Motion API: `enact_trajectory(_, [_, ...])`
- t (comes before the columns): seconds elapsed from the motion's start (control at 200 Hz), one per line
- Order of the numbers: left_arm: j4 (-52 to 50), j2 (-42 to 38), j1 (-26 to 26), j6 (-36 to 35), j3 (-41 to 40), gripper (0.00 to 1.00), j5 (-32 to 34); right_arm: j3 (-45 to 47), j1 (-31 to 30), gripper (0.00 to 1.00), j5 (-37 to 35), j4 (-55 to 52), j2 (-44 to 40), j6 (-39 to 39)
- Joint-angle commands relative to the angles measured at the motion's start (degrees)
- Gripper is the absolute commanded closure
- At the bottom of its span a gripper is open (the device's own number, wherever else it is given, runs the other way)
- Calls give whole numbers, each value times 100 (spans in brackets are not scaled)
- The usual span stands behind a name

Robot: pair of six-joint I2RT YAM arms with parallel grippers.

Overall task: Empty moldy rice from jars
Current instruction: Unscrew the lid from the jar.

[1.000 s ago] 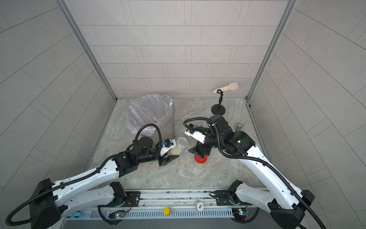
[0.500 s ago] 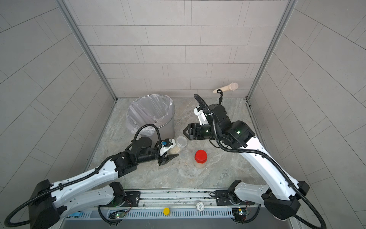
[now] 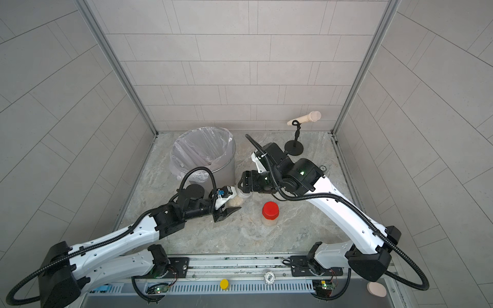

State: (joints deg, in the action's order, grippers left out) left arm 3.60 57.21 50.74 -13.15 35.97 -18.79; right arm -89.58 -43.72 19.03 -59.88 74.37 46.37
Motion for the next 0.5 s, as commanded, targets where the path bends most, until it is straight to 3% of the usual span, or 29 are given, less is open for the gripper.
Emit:
enact_trajectory(0.0, [275, -49, -29, -136, -45, 69, -3, -123, -49, 20, -117, -127, -21, 6])
enact_trajectory(0.495, [318, -94, -29, -135, -125, 69, 58, -216, -215, 24, -48, -190, 205, -50])
